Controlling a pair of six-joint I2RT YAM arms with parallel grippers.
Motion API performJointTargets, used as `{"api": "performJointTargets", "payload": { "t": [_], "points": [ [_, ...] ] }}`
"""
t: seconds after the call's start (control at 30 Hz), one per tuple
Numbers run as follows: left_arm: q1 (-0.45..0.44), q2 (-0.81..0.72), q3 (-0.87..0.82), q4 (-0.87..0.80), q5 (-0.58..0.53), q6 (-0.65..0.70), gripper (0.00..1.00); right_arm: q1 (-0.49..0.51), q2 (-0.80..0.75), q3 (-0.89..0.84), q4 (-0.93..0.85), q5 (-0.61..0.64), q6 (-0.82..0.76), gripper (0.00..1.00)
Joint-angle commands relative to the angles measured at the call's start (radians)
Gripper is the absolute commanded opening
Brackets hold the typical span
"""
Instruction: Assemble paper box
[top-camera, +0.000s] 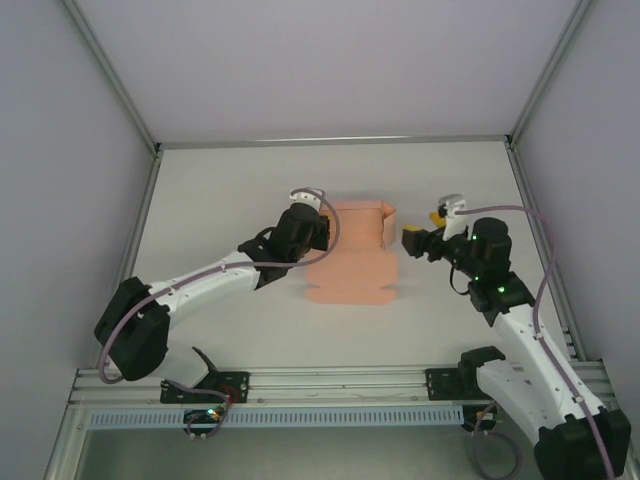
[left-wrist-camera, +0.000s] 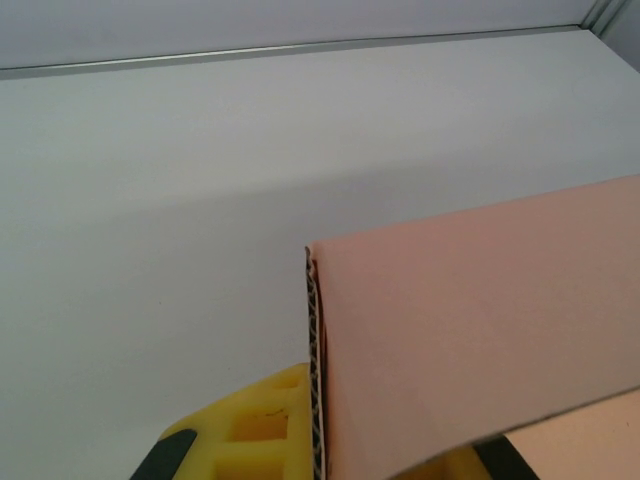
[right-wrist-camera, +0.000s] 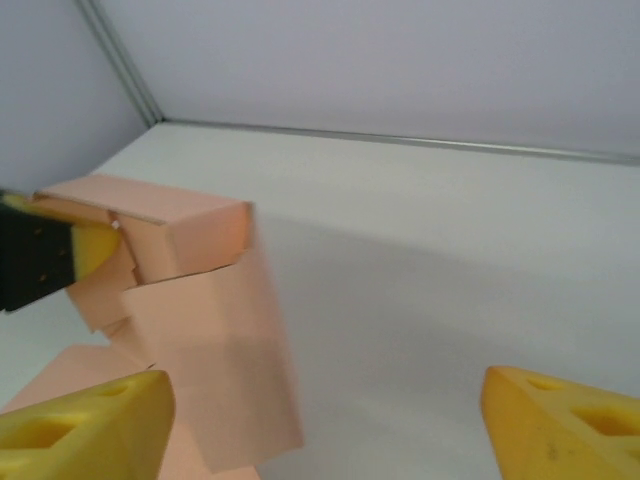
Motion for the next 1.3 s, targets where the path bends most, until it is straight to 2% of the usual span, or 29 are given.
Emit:
{"api": "performJointTargets", "payload": {
  "t": [0.0,0.1,0.17,0.37,0.43,0.53,0.63,0.73,0.8,0.87,0.93,0.97,1.0,1.03,1.13,1.27],
  "points": [
    [0.012,-0.035,-0.020,0.025,0.020,0.026,0.00,-0.071,0.028,-0.003,-0.027,-0.188,0.021,0.77],
    [0.013,-0.043,-0.027,0.038,0.032,0.036,0.00,-0.086,0.122,0.027,-0.057,-0.378,-0.096,0.77],
    [0.013,-0.046,-0.030,0.044,0.044,0.042,0.00,-0.085,0.196,0.053,-0.045,-0.457,-0.122,0.71],
    [0.012,-0.052,-0.029,0.054,0.068,0.053,0.00,-0.081,0.377,0.154,-0.073,-0.516,-0.196,0.64],
    [0.013,-0.053,-0.029,0.056,0.068,0.055,0.00,-0.072,0.423,0.177,-0.091,-0.570,-0.226,0.61],
    [0.013,-0.051,-0.027,0.056,0.070,0.055,0.00,-0.026,0.470,0.207,-0.121,-0.594,-0.255,0.57],
    [0.011,-0.048,-0.019,0.054,0.078,0.058,0.00,0.040,0.508,0.233,-0.136,-0.495,-0.278,0.57],
    [0.012,-0.048,-0.014,0.044,0.076,0.060,0.00,0.077,0.547,0.249,-0.097,-0.372,-0.230,0.55],
    [0.009,-0.050,-0.014,0.043,0.075,0.056,0.00,0.102,0.563,0.261,-0.071,-0.269,-0.194,0.47],
    [0.010,-0.050,-0.014,0.042,0.070,0.056,0.00,0.134,0.571,0.266,-0.045,-0.173,-0.176,0.34],
    [0.009,-0.051,-0.014,0.041,0.069,0.055,0.00,0.171,0.573,0.272,-0.023,-0.081,-0.156,0.28],
    [0.007,-0.051,-0.014,0.042,0.069,0.055,0.00,0.194,0.574,0.275,-0.016,-0.009,-0.140,0.28],
    [0.006,-0.050,-0.015,0.043,0.068,0.054,0.00,0.220,0.576,0.279,-0.004,0.093,-0.111,0.33],
    [0.003,-0.048,-0.013,0.042,0.067,0.052,0.00,0.256,0.582,0.287,0.000,0.242,-0.071,0.35],
    [-0.002,-0.038,-0.005,0.044,0.056,0.043,0.00,0.336,0.593,0.297,0.035,0.557,0.037,0.30],
    [-0.014,-0.015,0.021,0.012,0.019,0.031,0.00,0.381,0.663,0.336,0.018,0.725,0.173,0.17]
  ]
}}
